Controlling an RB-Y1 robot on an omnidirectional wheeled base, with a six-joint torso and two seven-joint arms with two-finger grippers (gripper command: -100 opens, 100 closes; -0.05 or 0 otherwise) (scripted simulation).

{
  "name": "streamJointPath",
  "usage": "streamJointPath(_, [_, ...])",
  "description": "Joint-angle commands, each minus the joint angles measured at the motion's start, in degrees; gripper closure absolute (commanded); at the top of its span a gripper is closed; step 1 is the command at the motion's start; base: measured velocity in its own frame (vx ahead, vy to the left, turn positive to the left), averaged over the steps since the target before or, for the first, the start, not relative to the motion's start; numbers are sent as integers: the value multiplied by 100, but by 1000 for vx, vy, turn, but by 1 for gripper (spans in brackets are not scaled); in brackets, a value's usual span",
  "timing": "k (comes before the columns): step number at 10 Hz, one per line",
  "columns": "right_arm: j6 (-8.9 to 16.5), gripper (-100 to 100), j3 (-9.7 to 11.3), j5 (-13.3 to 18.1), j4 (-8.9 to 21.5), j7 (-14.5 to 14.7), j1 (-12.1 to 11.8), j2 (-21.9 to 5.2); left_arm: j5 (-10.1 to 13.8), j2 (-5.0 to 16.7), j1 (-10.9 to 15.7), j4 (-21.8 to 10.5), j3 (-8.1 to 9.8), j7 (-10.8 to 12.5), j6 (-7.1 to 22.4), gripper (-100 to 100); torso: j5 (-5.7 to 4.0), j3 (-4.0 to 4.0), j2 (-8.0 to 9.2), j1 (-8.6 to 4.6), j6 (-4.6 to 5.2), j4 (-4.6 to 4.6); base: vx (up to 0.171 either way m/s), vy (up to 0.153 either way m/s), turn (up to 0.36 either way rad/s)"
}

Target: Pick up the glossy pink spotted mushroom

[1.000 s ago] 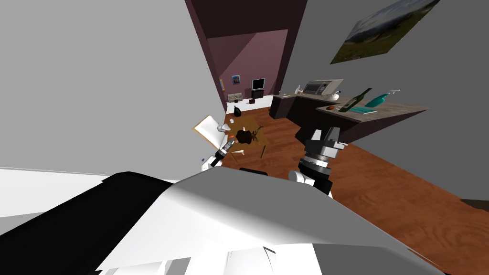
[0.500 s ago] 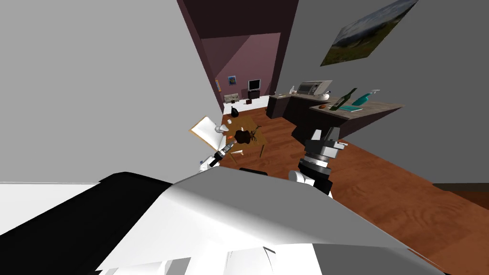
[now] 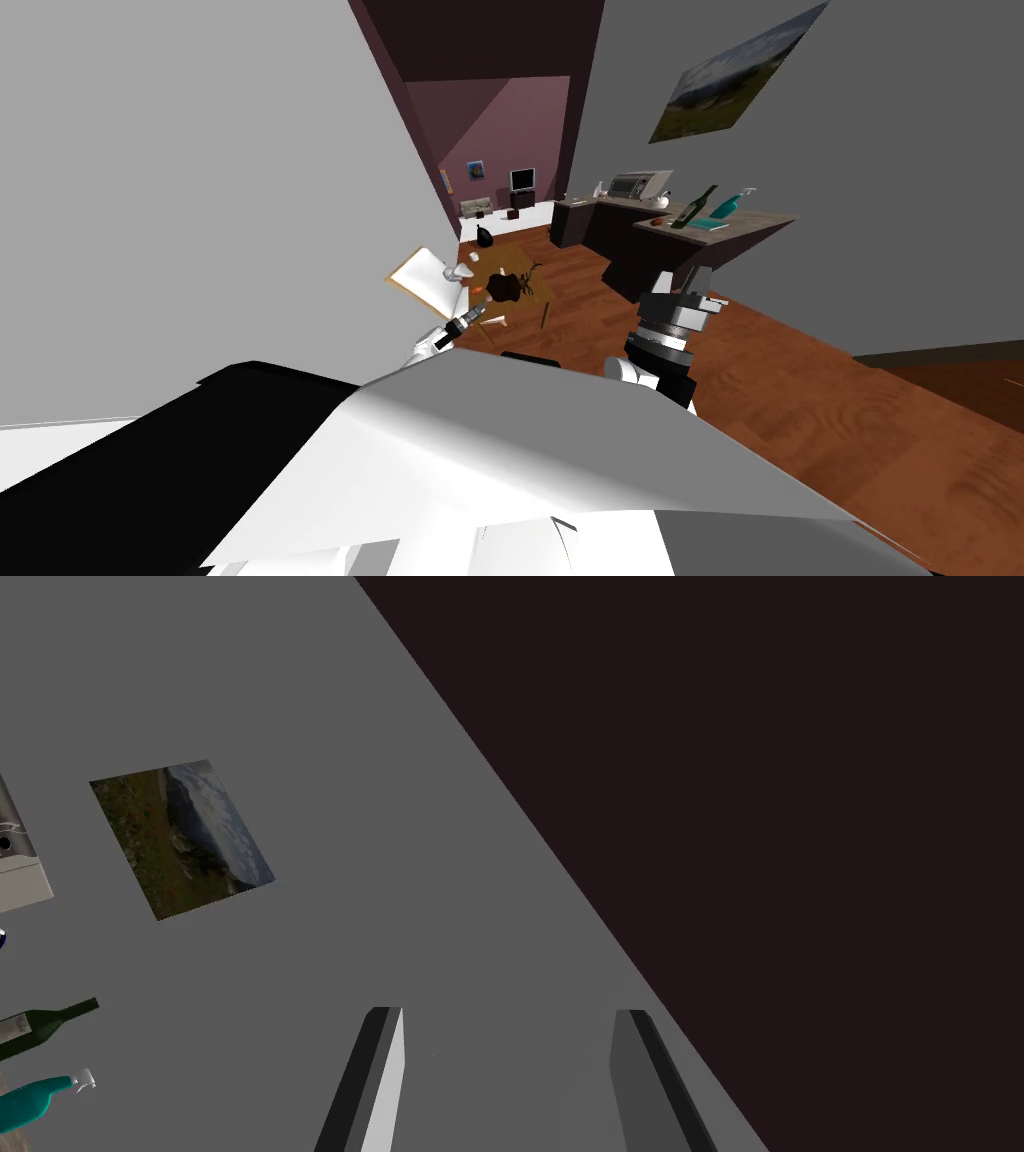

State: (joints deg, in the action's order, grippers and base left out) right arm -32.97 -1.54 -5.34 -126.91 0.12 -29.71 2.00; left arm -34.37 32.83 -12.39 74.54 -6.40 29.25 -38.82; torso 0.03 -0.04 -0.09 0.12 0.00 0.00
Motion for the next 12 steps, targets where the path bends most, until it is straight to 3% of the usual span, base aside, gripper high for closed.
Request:
streamJointPath(1, [0, 0, 0, 0, 0, 0, 0, 0, -93, 39, 12, -202, -26, 81, -23, -100, 0, 0, 0, 0, 0, 0, 8, 18, -87])
streamJointPath(2, [0, 0, 0, 0, 0, 0, -1, 0, -254, 166, 103, -378, -73, 243, -85, -100, 0, 0, 0, -2, -4, 0, 14, 13, -172])
streamJointPath(3, [0, 0, 0, 0, 0, 0, 0, 0, -254, 166, 103, -551, -73, 243, -85, -100, 0, -2, -3, -3, 1, -1, 13, 15, -93])
streamJointPath(5, [0, 0, 0, 0, 0, 0, 0, 0, -543, 403, 282, -1035, -172, 551, -201, -100, 0, -3, -5, -3, 0, -1, 25, 17, -228])
streamJointPath(7, [0, 0, -1, 0, 0, 0, -1, 0, -543, 403, 282, -1234, -172, 551, -201, -100, 0, -5, -9, 0, -5, -2, 22, 17, -27])
streamJointPath(12, [0, 0, -1, 0, 0, 0, -1, 0, -896, 714, 537, -2121, -329, 959, -347, -100, 0, -6, -10, -2, -5, -2, 31, 14, -143])
